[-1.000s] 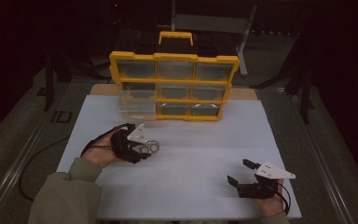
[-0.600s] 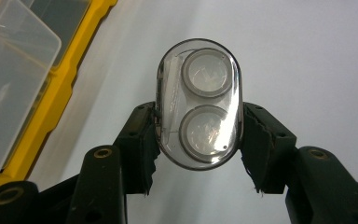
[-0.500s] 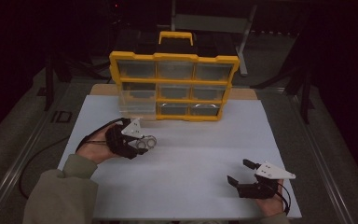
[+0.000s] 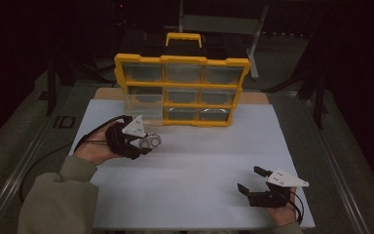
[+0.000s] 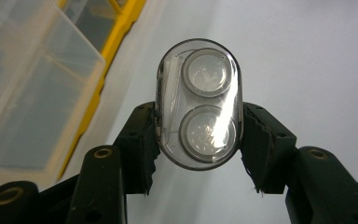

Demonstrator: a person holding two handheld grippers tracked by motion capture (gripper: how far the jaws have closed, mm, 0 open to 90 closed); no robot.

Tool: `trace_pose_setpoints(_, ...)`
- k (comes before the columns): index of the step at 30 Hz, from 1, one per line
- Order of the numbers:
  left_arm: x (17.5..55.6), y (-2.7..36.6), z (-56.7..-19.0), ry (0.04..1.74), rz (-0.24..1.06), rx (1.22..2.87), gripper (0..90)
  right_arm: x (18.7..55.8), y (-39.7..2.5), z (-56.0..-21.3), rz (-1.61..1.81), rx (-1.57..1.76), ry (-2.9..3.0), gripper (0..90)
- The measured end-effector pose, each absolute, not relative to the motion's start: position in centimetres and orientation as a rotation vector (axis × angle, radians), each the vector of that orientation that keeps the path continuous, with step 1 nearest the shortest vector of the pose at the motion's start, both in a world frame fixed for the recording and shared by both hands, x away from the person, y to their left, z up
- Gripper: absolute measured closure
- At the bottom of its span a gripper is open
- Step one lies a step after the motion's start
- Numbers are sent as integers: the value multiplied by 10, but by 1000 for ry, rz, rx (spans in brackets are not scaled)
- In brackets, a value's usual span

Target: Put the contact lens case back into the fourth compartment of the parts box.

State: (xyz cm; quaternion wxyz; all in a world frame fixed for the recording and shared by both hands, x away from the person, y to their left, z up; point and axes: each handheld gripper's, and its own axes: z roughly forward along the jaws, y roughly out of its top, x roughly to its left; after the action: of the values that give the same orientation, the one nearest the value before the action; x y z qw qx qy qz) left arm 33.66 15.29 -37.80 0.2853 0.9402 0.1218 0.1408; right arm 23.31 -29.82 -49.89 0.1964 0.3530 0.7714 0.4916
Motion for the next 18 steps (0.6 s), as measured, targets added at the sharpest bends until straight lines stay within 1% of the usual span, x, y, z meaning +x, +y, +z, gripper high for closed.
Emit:
trace_pose_setpoints(10,341,156,-359,321,423,2515,498,233,-298,-499,1376,992,2162,96)
trace_pose_setpoints(18,347,158,-348,327,435,2530,498,233,-299,-499,1380,997,2162,95)
